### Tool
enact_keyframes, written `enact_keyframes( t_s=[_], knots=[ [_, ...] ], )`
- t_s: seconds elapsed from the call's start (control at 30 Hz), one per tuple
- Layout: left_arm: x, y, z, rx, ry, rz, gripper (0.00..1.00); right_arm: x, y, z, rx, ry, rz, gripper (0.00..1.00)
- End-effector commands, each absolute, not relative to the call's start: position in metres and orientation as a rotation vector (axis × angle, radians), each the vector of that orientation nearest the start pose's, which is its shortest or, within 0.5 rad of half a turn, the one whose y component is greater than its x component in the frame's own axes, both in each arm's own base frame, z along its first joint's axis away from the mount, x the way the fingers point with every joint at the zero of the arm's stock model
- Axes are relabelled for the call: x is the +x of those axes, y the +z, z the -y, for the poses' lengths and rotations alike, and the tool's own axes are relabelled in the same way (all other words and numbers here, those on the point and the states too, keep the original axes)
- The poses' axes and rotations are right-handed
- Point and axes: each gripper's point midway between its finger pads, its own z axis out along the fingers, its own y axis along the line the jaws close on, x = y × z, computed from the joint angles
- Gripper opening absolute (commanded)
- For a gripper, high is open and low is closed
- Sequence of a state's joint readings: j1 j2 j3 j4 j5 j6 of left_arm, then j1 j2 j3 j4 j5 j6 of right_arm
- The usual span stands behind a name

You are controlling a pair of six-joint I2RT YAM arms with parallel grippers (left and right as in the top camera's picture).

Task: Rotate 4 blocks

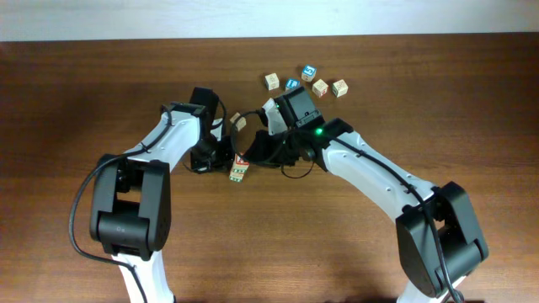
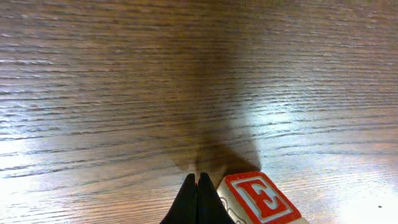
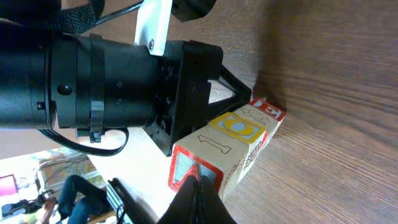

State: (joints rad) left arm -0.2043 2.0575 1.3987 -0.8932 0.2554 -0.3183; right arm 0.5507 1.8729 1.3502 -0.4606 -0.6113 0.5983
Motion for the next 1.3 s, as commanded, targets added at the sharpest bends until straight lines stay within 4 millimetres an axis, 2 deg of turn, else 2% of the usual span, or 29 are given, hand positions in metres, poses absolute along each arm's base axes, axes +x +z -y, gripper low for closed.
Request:
enact_keyframes(
  t_s=[0.0, 0.2, 0.4, 0.53, 0.57, 0.7, 0.8, 1.0, 1.27],
  knots=[
    [0.363, 0.002, 0.118, -0.226, -0.371, -3.161, 0.0, 0.337, 0.076, -0.321, -0.162, 0.96, -2.819, 0.04],
    [0.365, 0.001, 0.11, -0.259, -0.302, -3.155, 0.0, 0.335, 0.074, -0.323, -0.172, 0.93, -2.818, 0.04],
    [0.372, -0.002, 0.086, -0.372, -0.109, -3.114, 0.0, 0.336, 0.074, -0.323, -0.172, 0.929, -2.818, 0.04],
    [0.38, -0.002, 0.058, -0.519, -0.064, -3.071, 0.0, 0.338, 0.076, -0.325, -0.182, 0.937, -2.798, 0.04],
    [0.384, -0.002, 0.039, -0.594, -0.041, -3.048, 0.0, 0.34, 0.078, -0.326, -0.185, 0.943, -2.785, 0.04],
    [0.386, -0.002, 0.01, -0.7, -0.032, -3.02, 0.0, 0.343, 0.079, -0.328, -0.189, 0.951, -2.769, 0.04],
    [0.386, -0.002, 0.004, -0.726, -0.032, -3.014, 0.0, 0.346, 0.082, -0.33, -0.195, 0.963, -2.747, 0.04],
    [0.386, -0.002, 0.004, -0.726, -0.031, -3.014, 0.0, 0.349, 0.094, -0.339, -0.233, 1.021, -2.707, 0.04],
    [0.386, -0.002, 0.004, -0.726, -0.031, -3.015, 0.0, 0.342, 0.1, -0.348, -0.279, 1.045, -2.71, 0.04]
  ],
)
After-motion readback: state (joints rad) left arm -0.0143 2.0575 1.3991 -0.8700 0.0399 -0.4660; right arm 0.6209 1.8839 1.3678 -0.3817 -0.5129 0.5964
